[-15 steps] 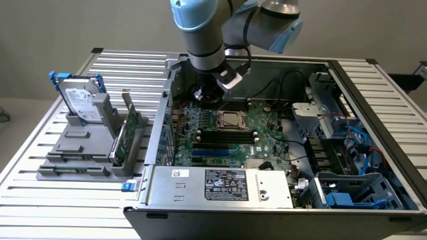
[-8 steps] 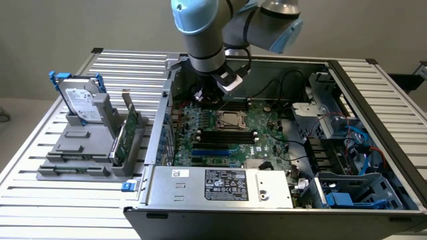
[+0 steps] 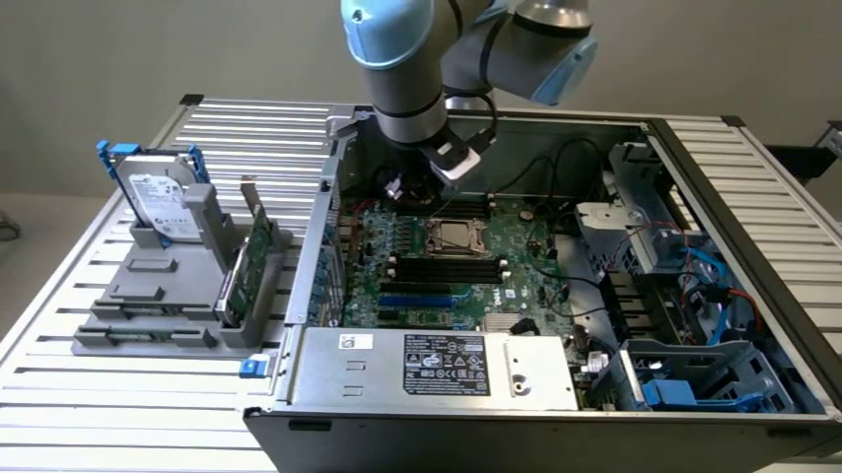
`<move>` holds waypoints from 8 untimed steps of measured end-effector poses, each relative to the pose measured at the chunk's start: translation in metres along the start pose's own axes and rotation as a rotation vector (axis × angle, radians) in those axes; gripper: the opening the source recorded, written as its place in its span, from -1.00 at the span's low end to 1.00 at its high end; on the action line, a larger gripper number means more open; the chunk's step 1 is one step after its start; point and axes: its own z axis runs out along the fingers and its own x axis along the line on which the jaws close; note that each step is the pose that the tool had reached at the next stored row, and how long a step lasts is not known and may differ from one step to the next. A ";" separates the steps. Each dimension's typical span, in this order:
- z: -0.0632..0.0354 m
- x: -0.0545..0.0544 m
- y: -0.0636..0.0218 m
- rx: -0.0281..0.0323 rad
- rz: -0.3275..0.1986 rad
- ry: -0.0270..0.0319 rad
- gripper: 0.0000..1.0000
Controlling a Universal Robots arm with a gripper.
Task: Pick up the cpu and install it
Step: 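Install the first cpu locking lever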
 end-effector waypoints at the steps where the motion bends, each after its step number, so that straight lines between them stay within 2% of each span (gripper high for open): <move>1: 0.0003 0.000 0.0003 0.0000 0.000 0.0000 -0.79; 8: 0.0023 0.002 0.0022 0.0000 0.000 0.0000 -0.79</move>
